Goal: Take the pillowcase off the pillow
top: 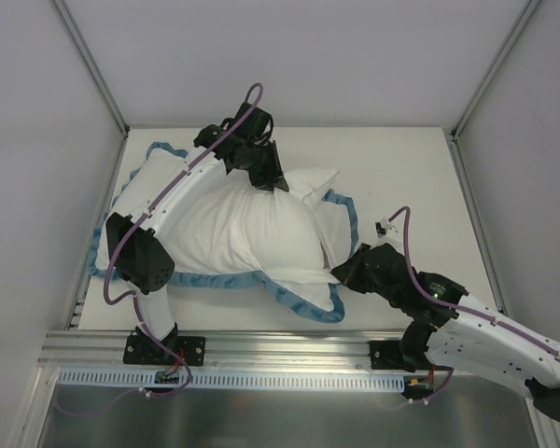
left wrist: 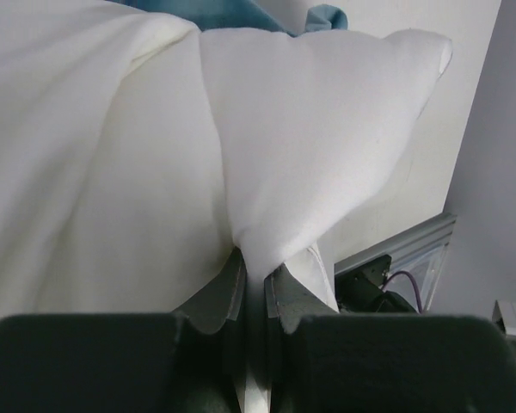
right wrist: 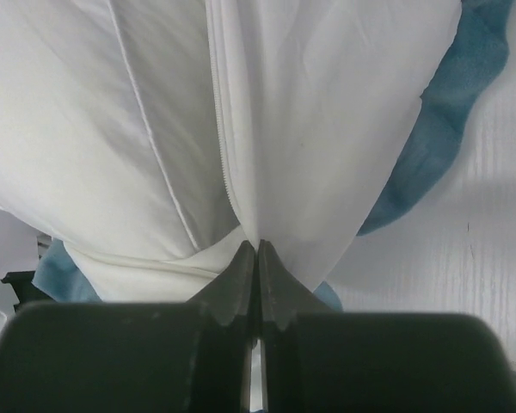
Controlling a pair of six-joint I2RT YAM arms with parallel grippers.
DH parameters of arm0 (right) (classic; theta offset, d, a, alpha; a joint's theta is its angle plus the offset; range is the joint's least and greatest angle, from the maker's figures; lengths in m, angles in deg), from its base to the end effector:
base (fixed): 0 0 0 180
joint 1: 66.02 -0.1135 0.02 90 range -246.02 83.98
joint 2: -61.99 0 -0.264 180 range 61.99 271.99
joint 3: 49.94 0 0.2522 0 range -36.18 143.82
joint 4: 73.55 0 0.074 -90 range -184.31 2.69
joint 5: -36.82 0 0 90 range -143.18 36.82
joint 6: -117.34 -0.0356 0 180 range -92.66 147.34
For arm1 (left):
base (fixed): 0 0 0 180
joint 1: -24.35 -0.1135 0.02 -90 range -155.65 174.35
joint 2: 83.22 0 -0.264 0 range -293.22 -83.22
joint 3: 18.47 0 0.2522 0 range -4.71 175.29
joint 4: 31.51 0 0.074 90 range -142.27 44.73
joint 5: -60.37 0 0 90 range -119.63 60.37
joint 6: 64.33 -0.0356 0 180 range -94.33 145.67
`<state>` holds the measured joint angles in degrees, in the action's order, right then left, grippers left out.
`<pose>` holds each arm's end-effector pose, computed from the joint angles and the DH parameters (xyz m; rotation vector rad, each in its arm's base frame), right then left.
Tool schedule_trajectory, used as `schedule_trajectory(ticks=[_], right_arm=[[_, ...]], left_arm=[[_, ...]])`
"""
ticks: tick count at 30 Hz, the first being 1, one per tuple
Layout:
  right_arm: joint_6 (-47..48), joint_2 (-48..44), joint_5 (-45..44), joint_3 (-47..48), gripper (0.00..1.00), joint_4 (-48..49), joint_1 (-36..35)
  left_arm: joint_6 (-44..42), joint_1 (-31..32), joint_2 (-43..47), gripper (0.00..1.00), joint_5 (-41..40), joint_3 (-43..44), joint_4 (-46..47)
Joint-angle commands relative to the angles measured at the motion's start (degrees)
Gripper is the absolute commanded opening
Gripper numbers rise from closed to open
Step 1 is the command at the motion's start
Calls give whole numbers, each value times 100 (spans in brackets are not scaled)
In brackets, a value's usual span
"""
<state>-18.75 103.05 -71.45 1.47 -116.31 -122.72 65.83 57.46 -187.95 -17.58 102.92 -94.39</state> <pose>0.0972 0.1276 0.2744 -0.0097 2.1918 0.7187 0.3344 -0.2269 0.3626 -0.0484 2.5281 -0.8197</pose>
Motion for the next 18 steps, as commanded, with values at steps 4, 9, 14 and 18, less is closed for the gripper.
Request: schedule_trajectory(ticks=[4,9,14,18], right_arm=[[-225,-265,551,-547,1,-1539,-550],[-858,-134,350,-864,1,-1574,-1272],[-771,86,-141,-708,1,-1636,-1317],[393,630,56,-206,39,-1540,-249]], left_arm=[[114,-1094,383,0,-871,609,553],[132,-1280,374,0,-836,671,553],[141,-1280,497,0,-346,435,562],[62,-1149,751,0,-116,-13,658]])
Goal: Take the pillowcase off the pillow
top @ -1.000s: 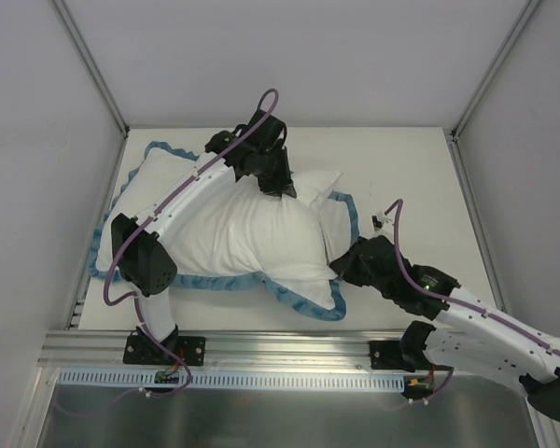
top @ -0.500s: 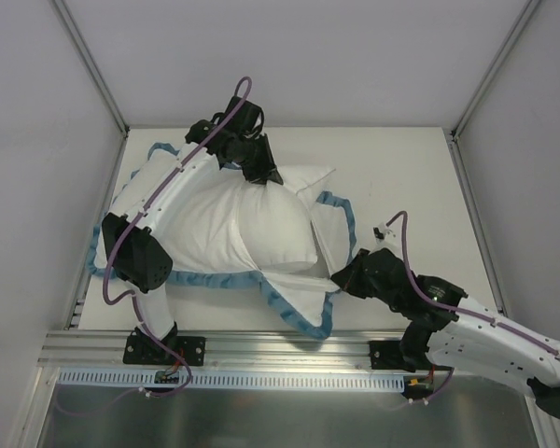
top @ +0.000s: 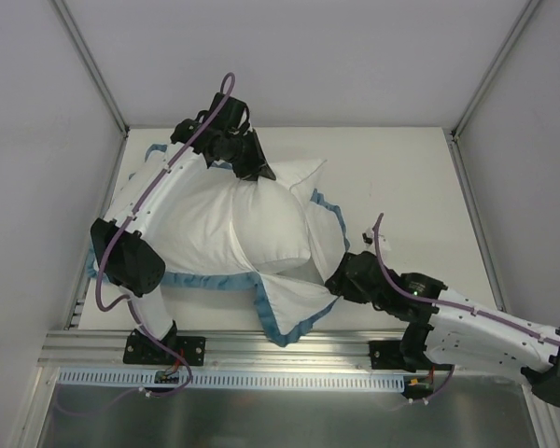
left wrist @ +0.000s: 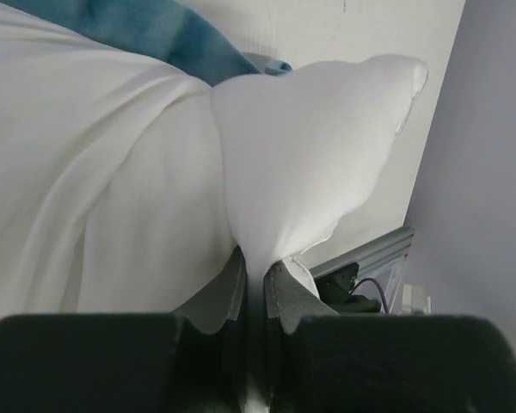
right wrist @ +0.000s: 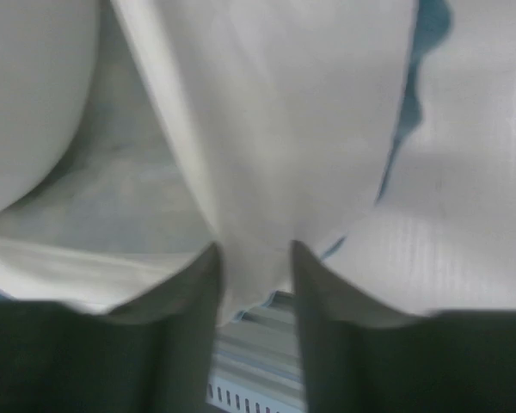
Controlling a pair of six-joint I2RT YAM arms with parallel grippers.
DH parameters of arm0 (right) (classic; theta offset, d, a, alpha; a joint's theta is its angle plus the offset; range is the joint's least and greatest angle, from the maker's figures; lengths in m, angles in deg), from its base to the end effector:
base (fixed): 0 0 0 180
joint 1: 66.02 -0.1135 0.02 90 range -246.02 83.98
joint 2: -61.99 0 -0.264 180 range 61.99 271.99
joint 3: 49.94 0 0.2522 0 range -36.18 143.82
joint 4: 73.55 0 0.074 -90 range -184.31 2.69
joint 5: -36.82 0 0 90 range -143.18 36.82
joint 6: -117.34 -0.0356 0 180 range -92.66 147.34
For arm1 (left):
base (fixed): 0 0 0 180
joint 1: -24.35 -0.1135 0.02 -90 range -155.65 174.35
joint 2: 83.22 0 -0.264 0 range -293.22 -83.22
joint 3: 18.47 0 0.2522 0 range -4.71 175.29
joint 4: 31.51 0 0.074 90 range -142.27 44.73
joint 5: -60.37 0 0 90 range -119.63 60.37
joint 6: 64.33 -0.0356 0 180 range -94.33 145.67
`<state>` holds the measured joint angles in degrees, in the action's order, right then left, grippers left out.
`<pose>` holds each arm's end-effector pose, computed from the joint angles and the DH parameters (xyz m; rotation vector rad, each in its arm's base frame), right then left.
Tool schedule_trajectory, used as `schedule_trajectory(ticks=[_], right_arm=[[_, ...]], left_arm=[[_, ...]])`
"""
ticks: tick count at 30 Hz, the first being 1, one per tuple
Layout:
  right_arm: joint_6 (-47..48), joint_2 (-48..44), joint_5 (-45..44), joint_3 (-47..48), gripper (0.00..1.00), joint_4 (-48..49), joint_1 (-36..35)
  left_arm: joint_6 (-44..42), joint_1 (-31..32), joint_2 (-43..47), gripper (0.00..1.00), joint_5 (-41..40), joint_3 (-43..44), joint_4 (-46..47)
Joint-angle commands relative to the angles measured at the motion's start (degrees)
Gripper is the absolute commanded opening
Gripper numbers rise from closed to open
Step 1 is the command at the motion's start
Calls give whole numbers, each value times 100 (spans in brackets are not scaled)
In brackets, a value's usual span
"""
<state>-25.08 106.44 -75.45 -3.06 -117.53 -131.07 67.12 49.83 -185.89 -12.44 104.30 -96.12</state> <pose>0.0812 0.1426 0.2381 -0.0507 2.3157 0.6517 0.3491 -0.1780 0.3820 -0.1898 2.4897 -0.8903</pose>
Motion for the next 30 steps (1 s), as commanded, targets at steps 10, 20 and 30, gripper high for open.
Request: schedule_trajectory(ticks=[10,20,30], right_arm=[[2974,565,1848,2101,93,-582,2444],[3036,-5,1892,2191,96,-740,2858],[3045,362,2955,2058,100,-442,3157]], left_arm=[[20,668,645,0,-549,-953,1261],[-549,1617,-254,78,-443,541,1227],[-1034,1663,1055,84,-2288,-500,630]])
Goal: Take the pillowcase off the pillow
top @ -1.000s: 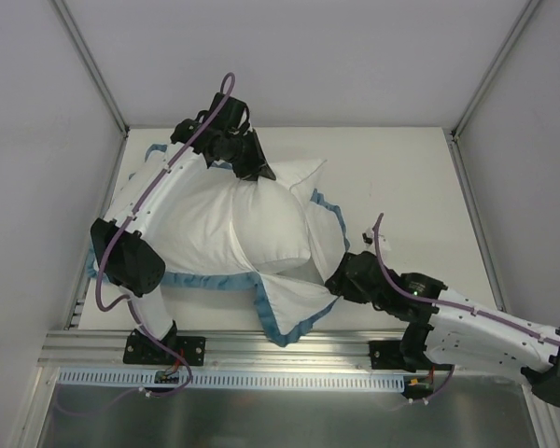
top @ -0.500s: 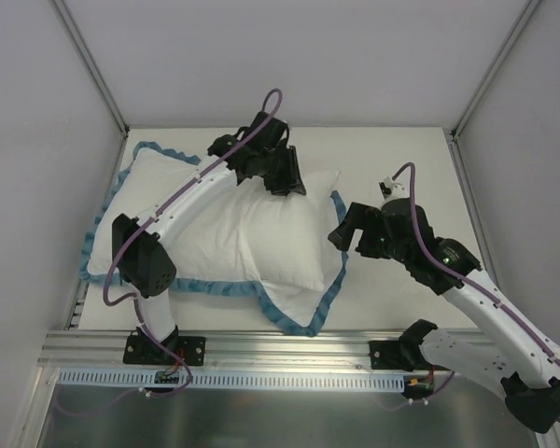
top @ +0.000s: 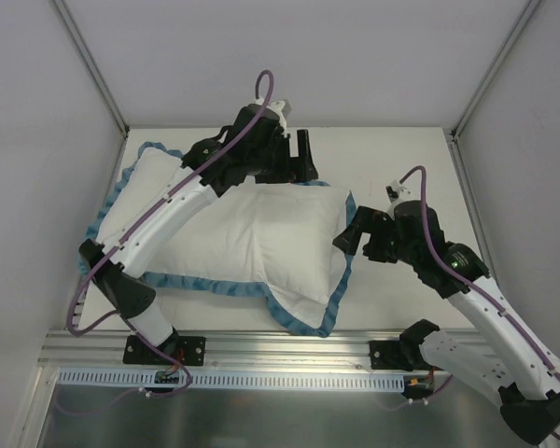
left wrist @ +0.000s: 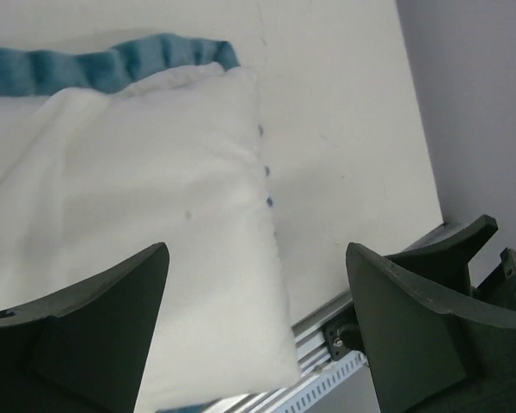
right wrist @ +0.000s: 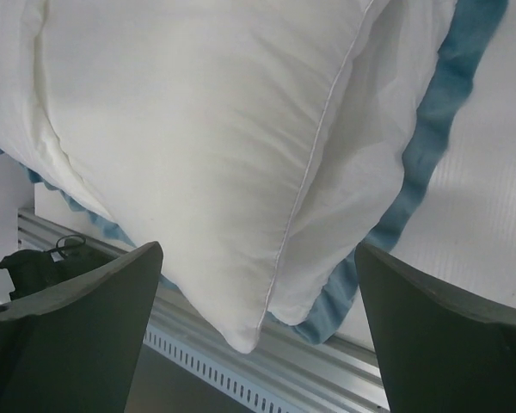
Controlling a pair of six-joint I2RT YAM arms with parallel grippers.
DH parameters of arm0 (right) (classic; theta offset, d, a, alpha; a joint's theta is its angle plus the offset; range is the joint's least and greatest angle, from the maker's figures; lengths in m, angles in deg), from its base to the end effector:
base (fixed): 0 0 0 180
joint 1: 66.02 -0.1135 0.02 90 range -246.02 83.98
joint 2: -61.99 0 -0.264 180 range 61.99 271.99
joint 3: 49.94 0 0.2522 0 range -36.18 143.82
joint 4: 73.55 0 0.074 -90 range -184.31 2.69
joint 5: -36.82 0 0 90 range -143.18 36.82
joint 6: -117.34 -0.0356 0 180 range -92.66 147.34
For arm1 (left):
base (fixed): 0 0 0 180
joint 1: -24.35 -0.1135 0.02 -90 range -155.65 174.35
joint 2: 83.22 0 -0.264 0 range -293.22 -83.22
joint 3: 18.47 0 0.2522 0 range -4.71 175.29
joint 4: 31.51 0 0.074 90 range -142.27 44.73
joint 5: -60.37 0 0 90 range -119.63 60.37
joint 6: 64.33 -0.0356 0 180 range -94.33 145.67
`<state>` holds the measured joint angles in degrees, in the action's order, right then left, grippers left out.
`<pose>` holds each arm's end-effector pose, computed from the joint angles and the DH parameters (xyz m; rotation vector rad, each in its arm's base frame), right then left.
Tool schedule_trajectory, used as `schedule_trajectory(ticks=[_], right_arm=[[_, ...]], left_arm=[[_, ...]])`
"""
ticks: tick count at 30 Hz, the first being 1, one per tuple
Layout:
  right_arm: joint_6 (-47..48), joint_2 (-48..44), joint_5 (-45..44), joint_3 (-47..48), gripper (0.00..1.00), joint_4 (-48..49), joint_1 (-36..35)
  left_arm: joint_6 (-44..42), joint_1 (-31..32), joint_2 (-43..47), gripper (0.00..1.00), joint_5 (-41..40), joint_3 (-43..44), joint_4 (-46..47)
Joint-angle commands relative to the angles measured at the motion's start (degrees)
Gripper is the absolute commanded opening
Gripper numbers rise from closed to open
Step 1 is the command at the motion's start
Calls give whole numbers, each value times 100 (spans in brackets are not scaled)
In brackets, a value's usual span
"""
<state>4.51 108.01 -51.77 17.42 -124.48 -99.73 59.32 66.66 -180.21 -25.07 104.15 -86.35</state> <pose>0.1383 0.0933 0.3411 -0.2190 2.1372 0.6156 0.2755 -0.2546 0.4312 0.2177 2.1934 -0.8646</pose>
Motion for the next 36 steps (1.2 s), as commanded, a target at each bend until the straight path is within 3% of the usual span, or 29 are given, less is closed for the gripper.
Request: schedule_trajectory(ticks=[1,6,11,14,15,17,18,19,20,21,22,25,30,33,36], right_arm=[[33,293,684,1,99,367,14],[-213,706,1125,-34,100,859,-196],[-485,1539,1037,-192,97,1457,-767],[-538,1936,738,-184,97,1668,-1083],[-591,2216,764,-184,99,1730,-1111],[-609,2437,861,-53,81,1827,-1155],[-539,2542,826,53,60,1784,-1155],[-469,2535,617,341,13,1687,-1120],[-381,2500,519,526,1,1469,-1076],[-189,2413,405,737,1,1345,-998],[-126,2359,178,992,1,1144,-901],[190,2201,1,2195,1,510,-182],[542,2131,-386,4461,1,-527,347],[727,1762,-799,4843,1,-835,497],[903,1244,-1441,4599,1,-1073,629]], left_arm=[[-245,-20,706,85,-1262,-671,-426],[-210,-29,1225,86,-2326,-1803,-805],[-43,-29,1218,91,-1985,-2570,-823],[1,-29,1165,81,-2055,-2870,-814],[-7,-38,1130,67,-2081,-2940,-823],[1,-73,1147,49,-2152,-3063,-823],[1,-91,1208,33,-2161,-3098,-814],[10,-126,1261,26,-2152,-3134,-823],[-7,-213,1314,19,-2161,-3169,-823],[-16,-275,1453,2,-2169,-3230,-823],[-25,-362,1516,0,-2161,-3248,-823],[-121,-837,1806,0,-2082,-3283,-814],[-534,-1793,2096,0,-2064,-3055,-831],[-693,-2469,2280,0,-1907,-2765,-928],[-824,-2841,2413,0,-1827,-2414,-928]])
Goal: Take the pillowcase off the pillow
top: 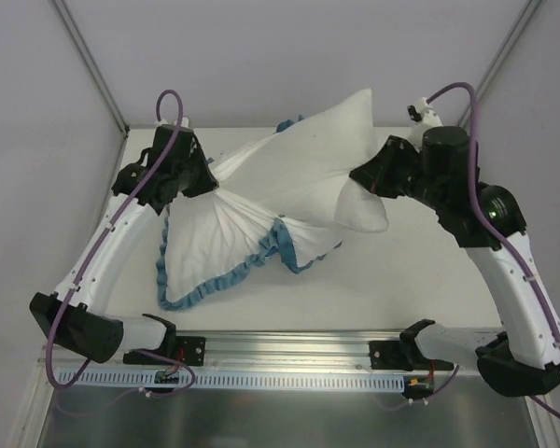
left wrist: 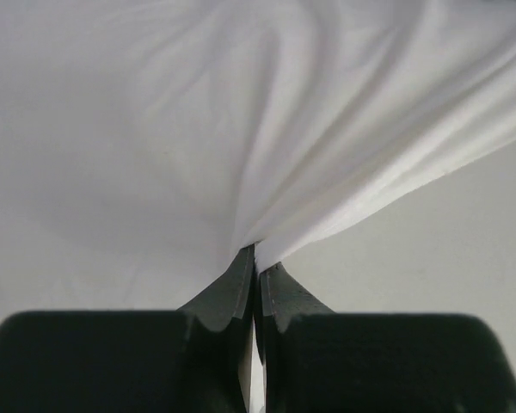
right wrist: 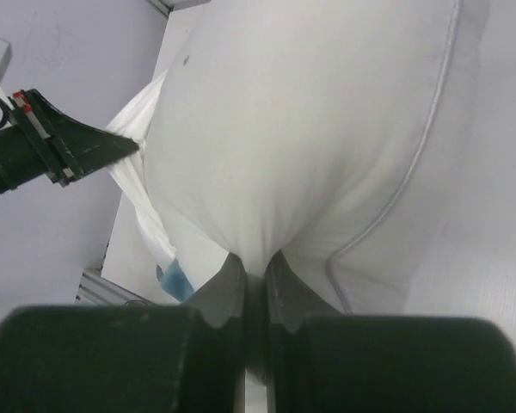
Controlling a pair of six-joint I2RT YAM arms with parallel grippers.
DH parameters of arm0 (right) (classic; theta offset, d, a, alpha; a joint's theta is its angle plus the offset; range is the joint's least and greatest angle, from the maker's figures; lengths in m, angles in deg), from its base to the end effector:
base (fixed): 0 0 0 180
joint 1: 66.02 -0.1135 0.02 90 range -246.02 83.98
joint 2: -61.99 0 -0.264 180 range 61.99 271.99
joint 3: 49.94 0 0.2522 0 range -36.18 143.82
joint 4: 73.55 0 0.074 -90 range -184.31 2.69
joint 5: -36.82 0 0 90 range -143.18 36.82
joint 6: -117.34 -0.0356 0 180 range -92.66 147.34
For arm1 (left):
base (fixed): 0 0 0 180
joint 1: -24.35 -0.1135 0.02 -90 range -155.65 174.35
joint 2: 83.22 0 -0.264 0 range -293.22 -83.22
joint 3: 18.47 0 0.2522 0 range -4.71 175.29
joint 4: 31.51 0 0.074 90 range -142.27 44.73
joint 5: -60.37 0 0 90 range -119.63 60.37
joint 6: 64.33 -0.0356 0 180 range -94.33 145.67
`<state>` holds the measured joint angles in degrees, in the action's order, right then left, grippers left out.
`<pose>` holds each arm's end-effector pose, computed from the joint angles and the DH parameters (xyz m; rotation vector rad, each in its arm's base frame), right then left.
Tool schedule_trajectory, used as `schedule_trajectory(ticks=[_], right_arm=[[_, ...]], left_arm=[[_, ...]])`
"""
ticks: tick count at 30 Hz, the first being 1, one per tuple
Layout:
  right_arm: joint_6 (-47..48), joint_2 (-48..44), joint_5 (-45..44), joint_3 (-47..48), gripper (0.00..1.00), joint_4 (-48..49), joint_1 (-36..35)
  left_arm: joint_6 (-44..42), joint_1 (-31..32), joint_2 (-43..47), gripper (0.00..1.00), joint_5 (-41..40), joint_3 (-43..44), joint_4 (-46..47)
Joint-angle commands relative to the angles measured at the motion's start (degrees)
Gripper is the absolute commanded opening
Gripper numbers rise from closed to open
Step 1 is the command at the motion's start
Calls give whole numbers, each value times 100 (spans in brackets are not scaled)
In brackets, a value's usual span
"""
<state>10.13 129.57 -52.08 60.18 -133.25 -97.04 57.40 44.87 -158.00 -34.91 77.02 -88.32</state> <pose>0.1795 0.1087 0.4957 -0.2435 1.8983 0.5937 0.2587 -0.0933 0.3929 -0.2695 2.2115 -0.4064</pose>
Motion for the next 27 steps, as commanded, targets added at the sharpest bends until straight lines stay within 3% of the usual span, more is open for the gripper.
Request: schedule_trajectory(ticks=[1,8,9,12,13,14,16,17,23,27], right_arm=[[341,-1025,-1411,18,1,-249,517],[-159,-1562,-1113,-1680,1,-241,659],[-299,-1580,-1025,-1829,1,-241,659],[-423,-1528,-946,-2165,1,-232,659],[-415,-1484,-945,-2165,1,-232,659],[-406,-1440,-945,-2121,1,-241,659],[-371,-1291,-937,-2034,1,-241,659],[-362,-1238,-928,-1963,1,-232,659],[-520,-869,-647,-1963,1,154,659],[-608,-746,-497,-1937,1,313,659]], left_arm=[[-676,-767,166,0,-852,412,-731],[-632,-707,-843,1,122,958,-723],[-641,-593,-914,21,219,950,-723],[-668,214,-1003,66,-16,923,-723],[-624,443,-977,89,-69,923,-714],[-589,889,-890,93,-52,932,-714],[-352,1365,-705,96,-122,889,-714],[-238,1890,-504,96,-384,853,-714],[992,3580,-247,88,-1465,406,-723],[2142,3968,-492,86,-1643,45,-696]])
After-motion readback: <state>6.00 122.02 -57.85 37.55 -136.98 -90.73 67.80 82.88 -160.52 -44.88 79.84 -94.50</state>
